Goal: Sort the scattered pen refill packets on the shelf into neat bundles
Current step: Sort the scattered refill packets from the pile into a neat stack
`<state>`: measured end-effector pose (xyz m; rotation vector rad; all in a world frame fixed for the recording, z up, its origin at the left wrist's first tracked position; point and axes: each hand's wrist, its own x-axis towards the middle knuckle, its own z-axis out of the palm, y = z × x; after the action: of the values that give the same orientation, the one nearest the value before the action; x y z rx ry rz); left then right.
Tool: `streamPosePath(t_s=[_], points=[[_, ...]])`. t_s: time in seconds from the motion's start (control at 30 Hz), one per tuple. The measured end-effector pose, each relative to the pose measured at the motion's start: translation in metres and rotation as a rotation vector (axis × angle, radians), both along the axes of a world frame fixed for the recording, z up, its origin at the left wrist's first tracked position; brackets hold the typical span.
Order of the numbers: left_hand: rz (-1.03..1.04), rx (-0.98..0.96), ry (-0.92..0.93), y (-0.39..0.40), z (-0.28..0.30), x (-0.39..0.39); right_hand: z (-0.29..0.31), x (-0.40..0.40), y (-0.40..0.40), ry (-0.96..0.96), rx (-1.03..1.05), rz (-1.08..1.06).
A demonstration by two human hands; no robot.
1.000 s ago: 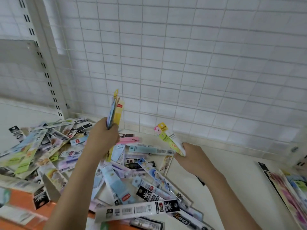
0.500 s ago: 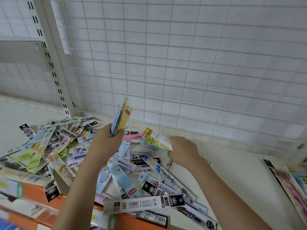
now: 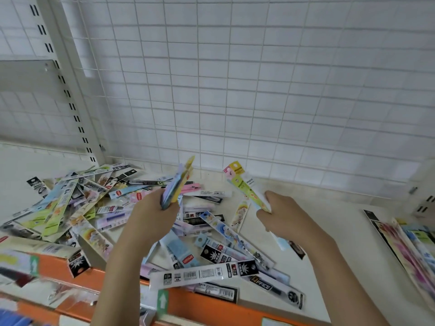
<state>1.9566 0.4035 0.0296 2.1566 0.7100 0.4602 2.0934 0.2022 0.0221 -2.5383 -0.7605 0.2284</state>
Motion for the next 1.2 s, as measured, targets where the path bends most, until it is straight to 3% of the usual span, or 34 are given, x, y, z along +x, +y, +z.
streamPosePath(t_s=[0.13, 0.33, 0.53, 0.83, 0.97, 1.2], points=[[-0.004, -0.006, 0.013, -0.008, -0.004, -0.002, -0.01, -0.014, 0.014, -0.083, -0.047, 0.027], [-0.054, 0.101, 0.062, -0.018, -0.007, -0.014, -0.029, -0.031, 0.026, 0.041, -0.172, 0.009], [-0.2, 0.144, 0.165, -0.03, -0.015, -0.017, -0.029, -0.023, 0.003, 0.002, -0.06, -0.095], [-0.478, 0.368, 0.507, -0.059, -0.021, -0.01, -0.014, -0.023, -0.053, -0.017, 0.136, -0.241], [-0.465, 0.374, 0.415, -0.062, -0.018, -0.009, -0.017, -0.033, -0.063, -0.028, 0.13, -0.246], [-0.244, 0.254, 0.022, -0.042, 0.003, -0.012, -0.022, -0.042, -0.065, 0.026, 0.129, -0.216]])
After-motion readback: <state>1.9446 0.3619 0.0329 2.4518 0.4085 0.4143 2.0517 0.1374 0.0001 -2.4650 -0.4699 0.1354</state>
